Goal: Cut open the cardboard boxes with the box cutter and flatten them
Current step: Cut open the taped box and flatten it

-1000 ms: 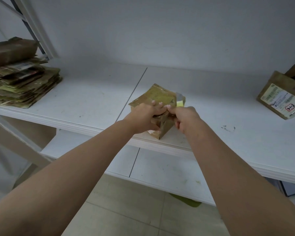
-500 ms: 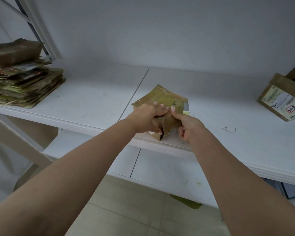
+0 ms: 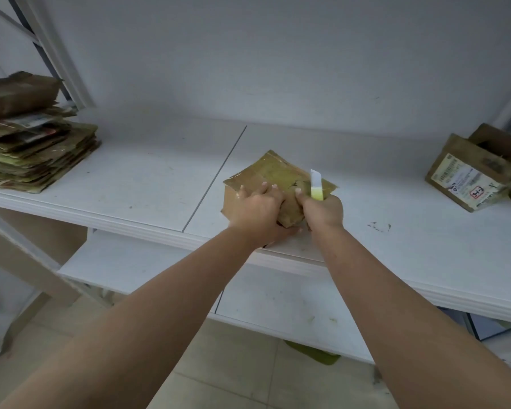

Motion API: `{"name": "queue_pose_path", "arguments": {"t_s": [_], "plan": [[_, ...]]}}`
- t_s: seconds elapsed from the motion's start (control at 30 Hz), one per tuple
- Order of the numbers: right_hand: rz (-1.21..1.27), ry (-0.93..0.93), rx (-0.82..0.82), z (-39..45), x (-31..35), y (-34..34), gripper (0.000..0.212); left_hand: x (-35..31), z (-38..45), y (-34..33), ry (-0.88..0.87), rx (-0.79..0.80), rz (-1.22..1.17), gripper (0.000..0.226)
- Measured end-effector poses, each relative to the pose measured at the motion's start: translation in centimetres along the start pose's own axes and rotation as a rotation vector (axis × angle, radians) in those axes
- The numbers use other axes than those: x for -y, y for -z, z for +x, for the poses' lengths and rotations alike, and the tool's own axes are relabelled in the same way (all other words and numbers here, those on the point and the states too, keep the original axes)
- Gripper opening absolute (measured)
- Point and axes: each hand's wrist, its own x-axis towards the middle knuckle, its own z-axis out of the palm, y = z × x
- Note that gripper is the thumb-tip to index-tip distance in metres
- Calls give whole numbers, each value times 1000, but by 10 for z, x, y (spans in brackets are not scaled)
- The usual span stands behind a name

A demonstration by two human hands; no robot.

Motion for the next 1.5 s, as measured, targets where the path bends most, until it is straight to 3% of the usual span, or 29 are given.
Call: {"name": "queue_pose_path", "arguments": {"t_s": [0.1,0.2,0.4,0.53,0.63,0.77,0.83,0.9,1.0,1.17,1.3,1.5], "plan": [[36,88,-81,2,-5,13,44,5,1,3,-41,-79,-81,60],[166,101,-183,6,-9,26,39,16,-7,8,-39,-140,-307,60],[23,85,-101,9,-25,18,29,29,-20,18,91,-220,-549,48],[-96,57,-80,11,-38,8,33,25,-21,23,87,-232,-505,23],[-306,25,-65,12,-46,13,37,23,-22,22,-6,-279,-452,27],[-689,115,-82,7,-50,21,34,23,-18,17,-71,-296,-422,26],[-692,103,-57,9,-50,23,30,22,-15,15,-85,-282,-402,26],[-537,91,-50,10,-48,26,31,19,-13,16,-94,-262,-384,27],[-288,161,-127,7,-41,28,48,18,-8,23,-127,-221,-448,28],[-411,318,-124,1,-27,22,79,29,-6,38,-219,-73,-604,26],[-475,413,-64,-5,-21,13,52,43,-8,40,-181,-95,-649,26],[-486,438,66,-16,-28,11,16,47,-23,11,-50,-505,-195,29]]}}
